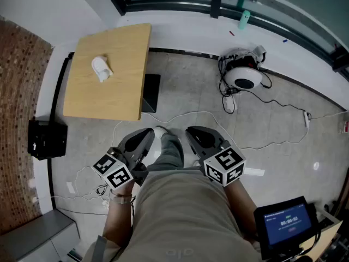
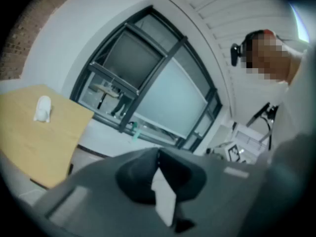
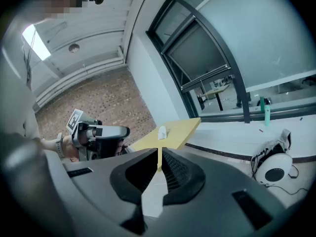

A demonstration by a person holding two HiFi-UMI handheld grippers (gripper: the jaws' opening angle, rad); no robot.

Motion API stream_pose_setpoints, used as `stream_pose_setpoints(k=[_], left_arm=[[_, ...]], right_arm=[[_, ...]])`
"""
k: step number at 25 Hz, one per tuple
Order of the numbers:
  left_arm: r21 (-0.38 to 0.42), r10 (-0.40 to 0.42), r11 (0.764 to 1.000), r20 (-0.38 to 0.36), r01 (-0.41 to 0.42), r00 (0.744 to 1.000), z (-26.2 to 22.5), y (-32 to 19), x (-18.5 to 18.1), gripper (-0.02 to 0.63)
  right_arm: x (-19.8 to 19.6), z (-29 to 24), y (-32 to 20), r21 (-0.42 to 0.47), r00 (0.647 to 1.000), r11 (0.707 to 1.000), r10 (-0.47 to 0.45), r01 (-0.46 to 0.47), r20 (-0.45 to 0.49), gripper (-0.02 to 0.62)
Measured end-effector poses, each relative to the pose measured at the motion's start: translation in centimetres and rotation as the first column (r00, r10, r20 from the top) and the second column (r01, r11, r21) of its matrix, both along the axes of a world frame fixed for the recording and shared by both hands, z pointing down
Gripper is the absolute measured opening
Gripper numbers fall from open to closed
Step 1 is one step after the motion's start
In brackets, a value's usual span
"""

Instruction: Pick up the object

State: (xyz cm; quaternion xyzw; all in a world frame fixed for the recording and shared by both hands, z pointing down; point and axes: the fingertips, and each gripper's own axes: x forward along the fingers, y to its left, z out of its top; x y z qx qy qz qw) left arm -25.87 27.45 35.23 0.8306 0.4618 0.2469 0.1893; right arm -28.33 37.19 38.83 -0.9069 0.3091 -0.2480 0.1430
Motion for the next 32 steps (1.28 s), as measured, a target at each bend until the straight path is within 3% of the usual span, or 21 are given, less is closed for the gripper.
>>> stream_pose_setpoints(k=[2, 6, 12, 15, 18, 21, 26, 28, 32], left_arm=[[-0.008, -0.002, 1.0, 0.008, 0.002, 1.0, 0.2, -2.0, 4.6, -0.005], [-0.001, 0.014, 1.0, 0.021, -0.014, 1.0, 0.4, -6.7, 12.8, 0.063], [-0.038, -0.137, 0.989, 0.066, 0.14, 0.988, 1.0, -16.6, 21.0, 0.063], [-0.043, -0.223, 0.973, 0.084, 0.227, 0.971, 1.7, -20.6, 23.1, 0.063], [-0.063, -0.331, 0.938, 0.122, 0.34, 0.936, 2.6, -23.3, 24.6, 0.064], [-0.057, -0.443, 0.888, 0.159, 0.456, 0.882, 3.7, -25.9, 25.5, 0.073], [-0.021, -0.612, 0.779, 0.198, 0.627, 0.766, 4.6, -31.1, 25.4, 0.083], [-0.006, -0.698, 0.699, 0.209, 0.715, 0.685, 4.8, -32.3, 25.8, 0.083], [-0.008, -0.844, 0.49, 0.246, 0.872, 0.477, 5.9, -30.8, 27.2, 0.083]], right_arm=[[4.3, 0.3, -1.9, -0.002, 1.0, 1.0, -0.002, 0.002, 0.013, 0.009], [13.6, 0.4, -5.9, -0.036, 0.999, 0.999, -0.014, 0.016, 0.033, 0.01], [25.7, 0.2, -13.8, -0.092, 0.99, 0.986, -0.137, 0.141, 0.045, 0.01], [29.2, 0.1, -17.7, -0.143, 0.968, 0.958, -0.246, 0.25, 0.044, 0.011], [32.6, 0.7, -21.2, -0.205, 0.918, 0.895, -0.39, 0.395, 0.067, 0.011], [35.8, 1.9, -25.3, -0.269, 0.816, 0.774, -0.57, 0.573, 0.098, 0.011], [39.7, 5.4, -32.1, -0.428, 0.604, 0.503, -0.785, 0.751, 0.137, 0.011], [42.4, 6.8, -34.7, -0.484, 0.51, 0.386, -0.846, 0.785, 0.153, 0.011], [48.1, 10.3, -37.7, -0.604, 0.318, 0.136, -0.926, 0.785, 0.204, 0.015]])
